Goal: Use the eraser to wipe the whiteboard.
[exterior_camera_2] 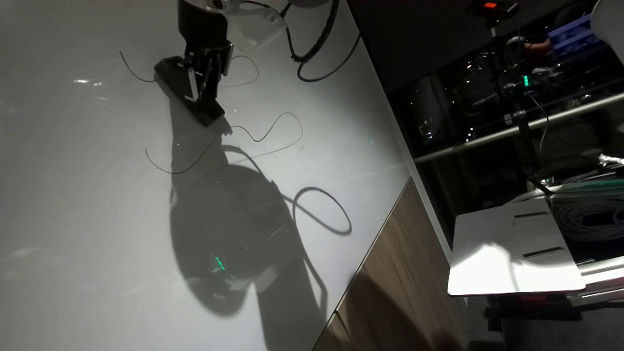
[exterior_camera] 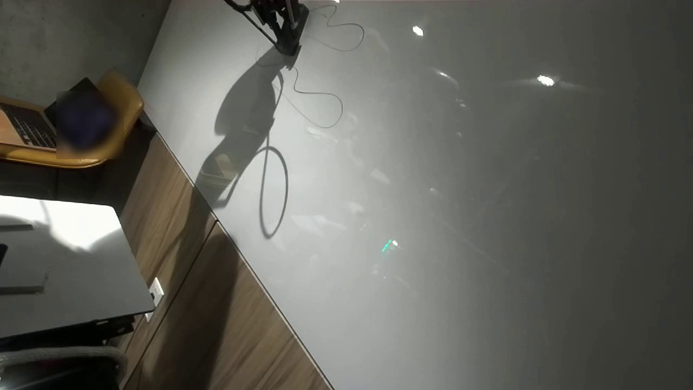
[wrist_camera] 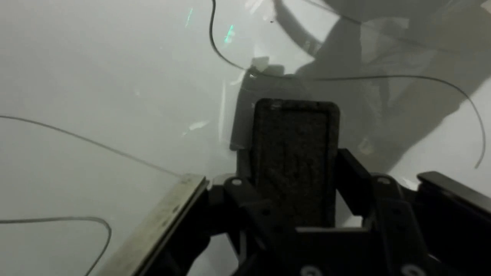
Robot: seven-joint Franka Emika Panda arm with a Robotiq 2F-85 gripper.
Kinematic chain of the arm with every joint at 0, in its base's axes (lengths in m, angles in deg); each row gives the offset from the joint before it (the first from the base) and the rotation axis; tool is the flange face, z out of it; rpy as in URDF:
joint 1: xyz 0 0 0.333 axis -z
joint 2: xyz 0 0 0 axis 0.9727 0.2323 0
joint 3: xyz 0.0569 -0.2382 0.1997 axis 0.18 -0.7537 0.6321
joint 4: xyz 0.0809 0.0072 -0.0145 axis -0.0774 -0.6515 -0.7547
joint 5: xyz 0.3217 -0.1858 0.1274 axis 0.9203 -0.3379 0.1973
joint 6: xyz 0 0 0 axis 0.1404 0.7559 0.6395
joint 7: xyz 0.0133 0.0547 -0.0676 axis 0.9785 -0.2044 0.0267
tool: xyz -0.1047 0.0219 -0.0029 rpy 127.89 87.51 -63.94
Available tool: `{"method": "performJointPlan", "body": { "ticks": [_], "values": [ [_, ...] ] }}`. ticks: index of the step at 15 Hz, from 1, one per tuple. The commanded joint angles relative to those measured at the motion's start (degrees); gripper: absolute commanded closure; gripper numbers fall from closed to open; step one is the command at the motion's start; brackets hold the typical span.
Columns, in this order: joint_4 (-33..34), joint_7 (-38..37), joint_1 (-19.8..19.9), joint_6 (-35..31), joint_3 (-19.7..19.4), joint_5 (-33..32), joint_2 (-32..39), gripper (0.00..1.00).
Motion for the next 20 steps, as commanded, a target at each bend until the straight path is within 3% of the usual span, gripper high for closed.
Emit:
{"method": "performJointPlan", "body": {
  "ticks": [1, 8, 12, 16, 20],
  "values": [
    [8.9, -0.4, -1.7, 4.2, 0.5, -3.1, 6.3, 0.69],
    [23.3, 2.8, -9.3, 18.5, 2.2, -3.5, 16.3, 0.69],
    [32.2, 7.1, -13.5, 24.0, 1.2, -3.2, 21.5, 0.69],
    [30.6, 9.0, -12.7, 25.9, -0.7, -0.8, 20.2, 0.69],
    [21.1, 9.4, -7.5, 22.6, -1.1, 2.3, 14.5, 0.69]
  ]
}}
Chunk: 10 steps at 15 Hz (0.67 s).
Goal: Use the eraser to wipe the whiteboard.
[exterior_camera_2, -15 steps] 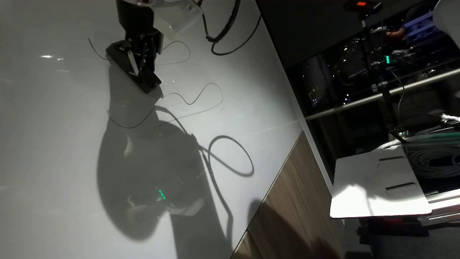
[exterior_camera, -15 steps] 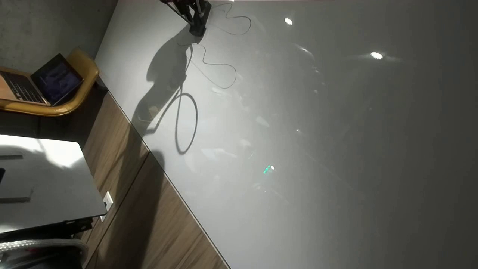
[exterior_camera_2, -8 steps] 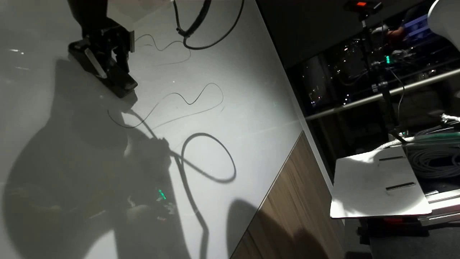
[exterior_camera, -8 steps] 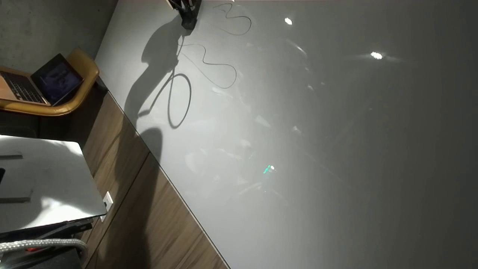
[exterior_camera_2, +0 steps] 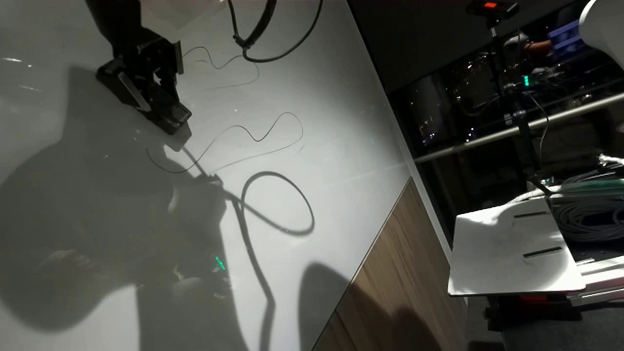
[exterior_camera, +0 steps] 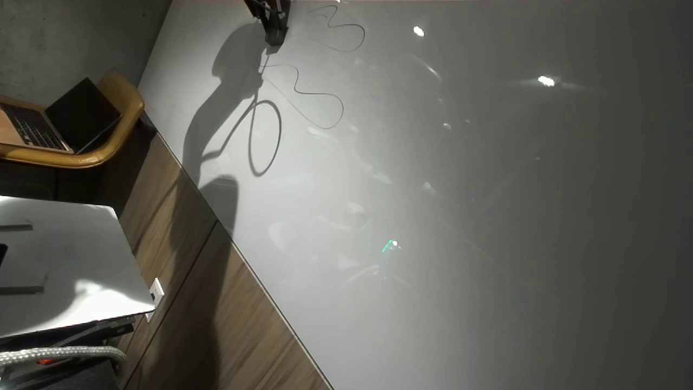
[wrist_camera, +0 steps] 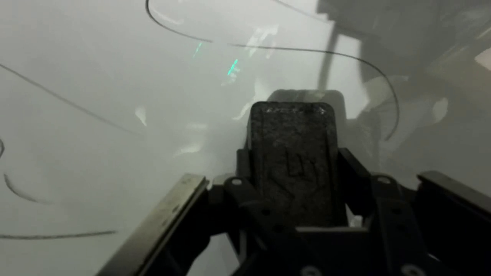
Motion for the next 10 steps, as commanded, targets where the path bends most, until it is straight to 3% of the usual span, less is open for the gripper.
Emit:
{"method": "performJointPlan", "body": {
  "ticks": [1, 3, 10],
  "values": [
    [-7.0, 2.6, 5.8, -5.3, -2.7, 2.2, -4.2, 0.69],
    [-12.1, 2.5, 7.9, -6.5, -3.3, 4.0, -7.8, 0.69],
    [-27.9, 2.7, 14.7, -16.4, -10.7, 6.5, -19.6, 0.69]
  ]
}}
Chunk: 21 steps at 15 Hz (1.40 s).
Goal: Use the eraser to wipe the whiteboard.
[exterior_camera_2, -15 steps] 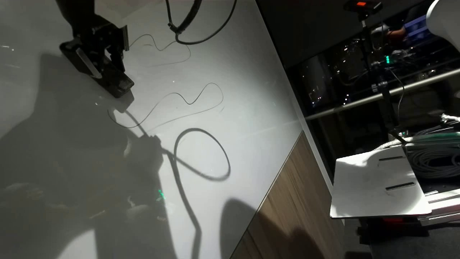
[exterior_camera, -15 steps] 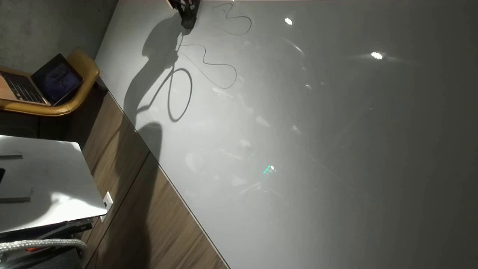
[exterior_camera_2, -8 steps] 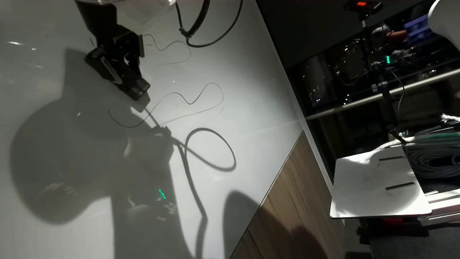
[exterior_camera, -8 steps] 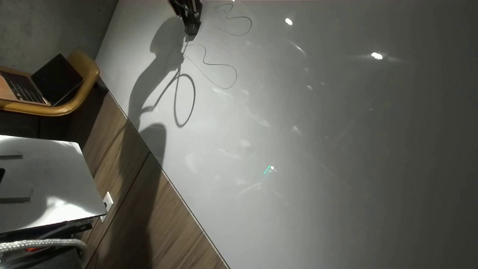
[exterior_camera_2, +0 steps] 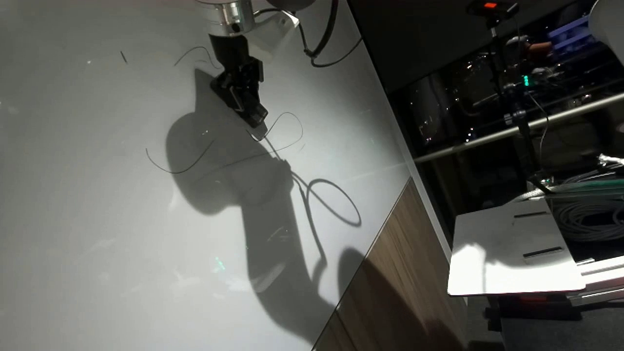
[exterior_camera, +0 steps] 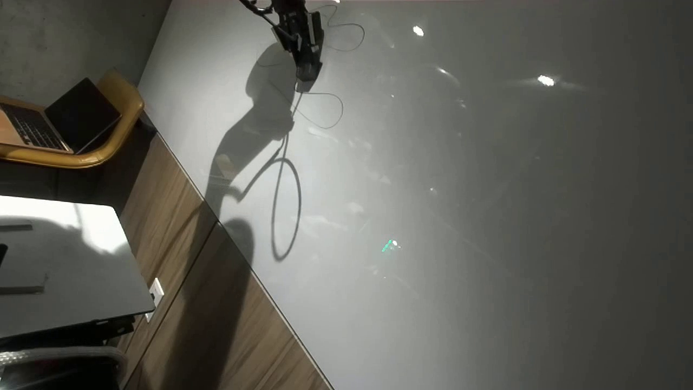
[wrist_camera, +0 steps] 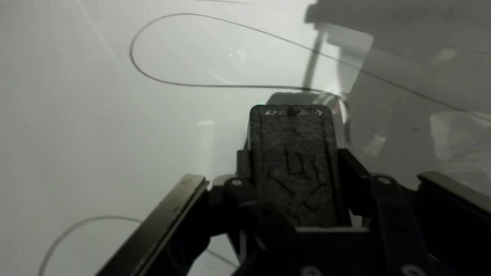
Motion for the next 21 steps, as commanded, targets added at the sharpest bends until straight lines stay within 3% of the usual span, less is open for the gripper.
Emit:
{"method": "performJointPlan", "body": {
  "ticks": [1, 6, 11, 13, 16, 21],
  "values": [
    [-8.1, 1.7, 5.3, -8.7, -4.7, 0.4, -6.3, 0.69],
    [-14.0, 1.9, 10.8, -17.6, -8.5, 0.2, -9.1, 0.69],
    [-14.0, 1.4, 11.7, -20.2, -7.4, 1.0, -8.7, 0.69],
    [-12.3, 2.4, 11.2, -18.8, -6.6, 1.4, -8.5, 0.69],
    [-5.0, 9.6, 10.2, -13.1, -5.5, 6.6, -8.8, 0.69],
    [4.9, 14.6, 9.8, -7.5, -3.2, 8.5, -6.9, 0.69]
  ]
}}
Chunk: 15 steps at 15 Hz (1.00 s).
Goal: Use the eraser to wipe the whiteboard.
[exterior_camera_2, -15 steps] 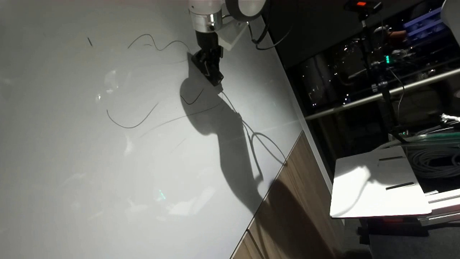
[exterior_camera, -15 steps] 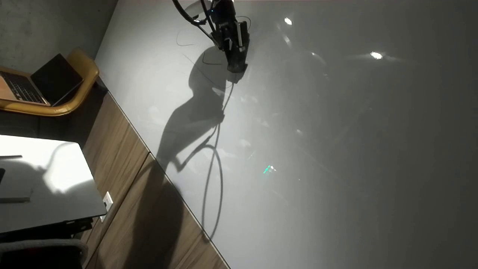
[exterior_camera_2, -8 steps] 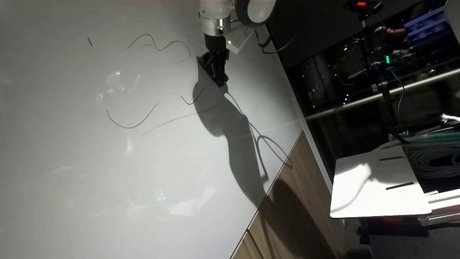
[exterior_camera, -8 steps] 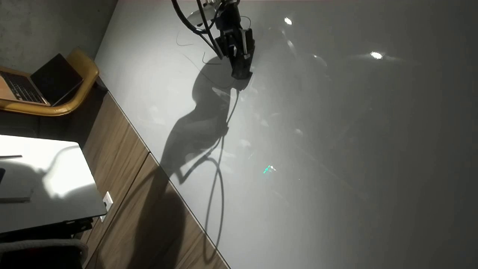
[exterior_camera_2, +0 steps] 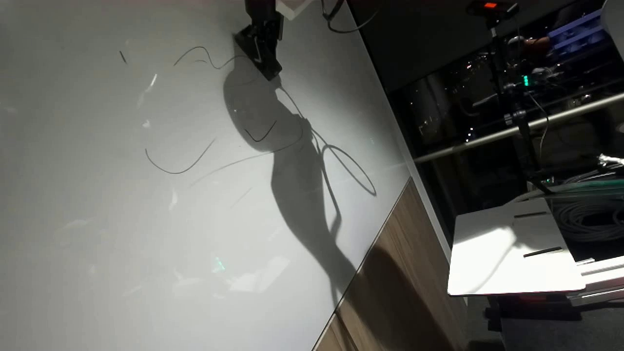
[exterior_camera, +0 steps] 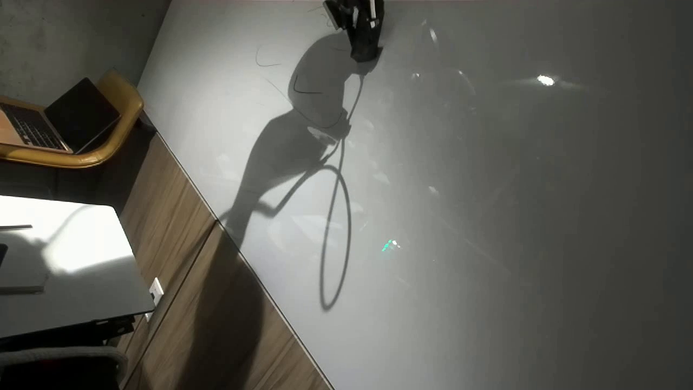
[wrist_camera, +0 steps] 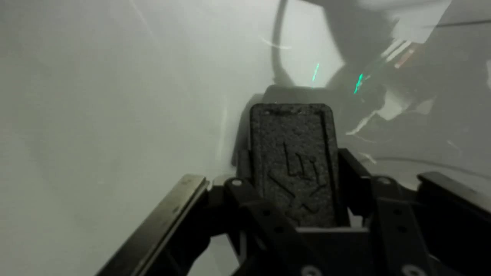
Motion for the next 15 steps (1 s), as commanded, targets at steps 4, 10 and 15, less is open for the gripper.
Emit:
{"method": "performJointPlan", "body": {
  "ticks": [4, 10, 15],
  "values": [
    [9.6, 4.0, -1.3, 2.4, 1.8, 4.6, 6.6, 0.69],
    [18.1, 2.8, -5.2, 9.4, 5.4, 3.9, 15.8, 0.69],
    [26.4, 3.4, -10.9, 16.5, 7.7, 1.8, 21.9, 0.69]
  ]
}}
